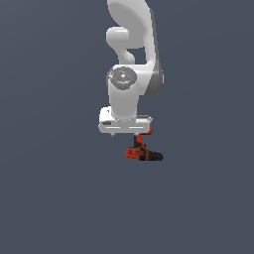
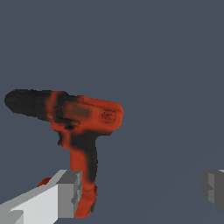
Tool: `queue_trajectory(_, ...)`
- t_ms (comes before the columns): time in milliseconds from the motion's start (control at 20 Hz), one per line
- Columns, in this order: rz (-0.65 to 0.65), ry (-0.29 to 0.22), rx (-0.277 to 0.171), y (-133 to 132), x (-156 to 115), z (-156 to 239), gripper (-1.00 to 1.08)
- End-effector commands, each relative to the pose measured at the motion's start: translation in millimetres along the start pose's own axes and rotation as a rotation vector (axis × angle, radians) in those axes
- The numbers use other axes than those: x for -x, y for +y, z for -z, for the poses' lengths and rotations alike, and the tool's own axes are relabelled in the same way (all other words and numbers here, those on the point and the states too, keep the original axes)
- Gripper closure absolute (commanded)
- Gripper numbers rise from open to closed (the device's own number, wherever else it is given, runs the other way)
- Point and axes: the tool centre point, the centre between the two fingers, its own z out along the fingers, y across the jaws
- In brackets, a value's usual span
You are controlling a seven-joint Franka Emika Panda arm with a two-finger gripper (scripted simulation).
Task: Pick up the object and move it to a goal position.
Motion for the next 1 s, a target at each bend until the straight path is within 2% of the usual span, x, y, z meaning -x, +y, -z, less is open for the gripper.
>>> queue_trajectory(0,0.000,0.000,0.000,0,0,0,-0.60)
queue_trajectory(200,-0.009,0.005,-0.009,-1,0,4,-0.60)
queue_trajectory(450,-0.045,0.024,-0.046,-7,-1,21,-0.60)
queue_trajectory(700,-0.107,0.056,-0.108,-15,0,52,-0.60)
queue_trajectory(950,-0.187,0.099,-0.189,-27,3,98,-0.60)
